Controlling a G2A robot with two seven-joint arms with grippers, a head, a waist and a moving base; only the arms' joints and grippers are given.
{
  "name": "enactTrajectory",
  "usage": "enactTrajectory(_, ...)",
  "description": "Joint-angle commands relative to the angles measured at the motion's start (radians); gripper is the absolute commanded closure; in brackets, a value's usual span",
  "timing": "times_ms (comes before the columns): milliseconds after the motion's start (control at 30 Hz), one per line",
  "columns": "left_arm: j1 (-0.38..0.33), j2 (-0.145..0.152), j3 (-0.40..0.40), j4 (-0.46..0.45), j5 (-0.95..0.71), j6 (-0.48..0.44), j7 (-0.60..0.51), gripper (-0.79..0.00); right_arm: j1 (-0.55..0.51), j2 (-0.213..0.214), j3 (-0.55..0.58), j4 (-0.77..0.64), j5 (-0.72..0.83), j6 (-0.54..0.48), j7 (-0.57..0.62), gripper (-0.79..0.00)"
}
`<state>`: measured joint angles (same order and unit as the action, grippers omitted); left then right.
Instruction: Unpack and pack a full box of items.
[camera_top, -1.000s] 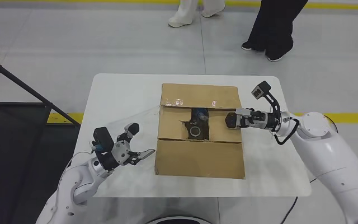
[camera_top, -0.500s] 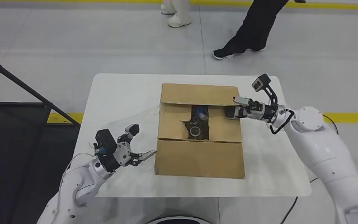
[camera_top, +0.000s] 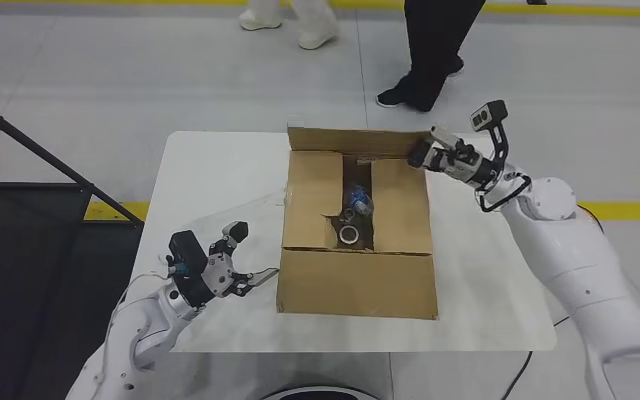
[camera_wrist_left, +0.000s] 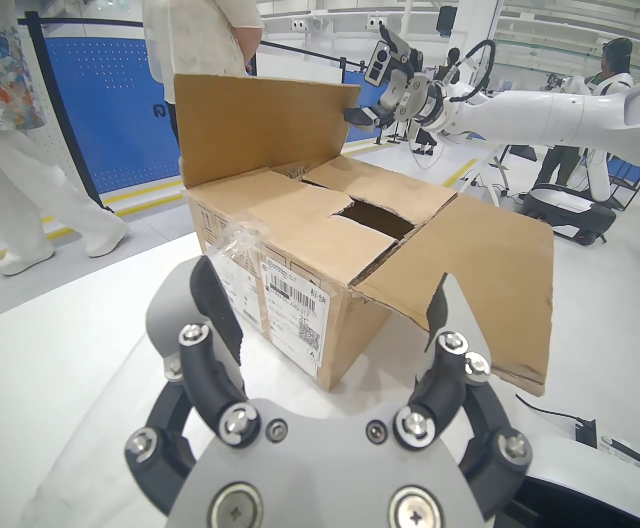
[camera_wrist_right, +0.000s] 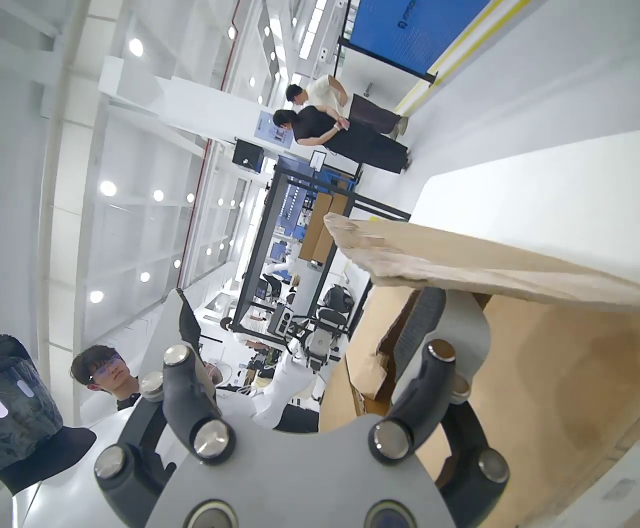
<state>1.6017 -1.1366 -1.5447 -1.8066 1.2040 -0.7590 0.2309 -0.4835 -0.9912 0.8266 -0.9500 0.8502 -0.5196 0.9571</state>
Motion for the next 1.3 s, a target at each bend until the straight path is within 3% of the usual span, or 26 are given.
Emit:
enactTrajectory(0, -0.001, 0.000, 0.003, 0.002, -0.003, 0.002, 0.001, -0.785, 0.024, -0.019, -0.016, 0.040, -0.003, -0.009, -0.024, -0.785)
enactTrajectory(267, -0.008, 0.002, 0.013, 0.008, -0.015, 0.015, -0.006, -0.785, 0.091, -0.082, -0.061, 0.174, -0.078, -0.066, -0.124, -0.785)
enactTrajectory(433, -0.012, 0.003, 0.018, 0.012, -0.020, 0.021, -0.011, -0.785, 0.101, -0.098, -0.064, 0.200, -0.140, -0.050, -0.178, -0.785)
enactTrajectory(567, -0.018, 0.003, 0.024, 0.014, -0.024, 0.026, -0.016, -0.785, 0.127, -0.144, -0.111, 0.272, -0.172, -0.028, -0.223, -0.785)
enactTrajectory(900, -0.026, 0.006, 0.034, 0.021, -0.027, 0.031, -0.022, -0.785, 0.181, -0.222, -0.143, 0.448, -0.200, -0.079, -0.230, -0.785)
enactTrajectory(1267, -0.027, 0.009, 0.036, 0.021, -0.028, 0.029, -0.025, -0.785, 0.196, -0.261, -0.119, 0.532, -0.192, -0.128, -0.180, -0.785)
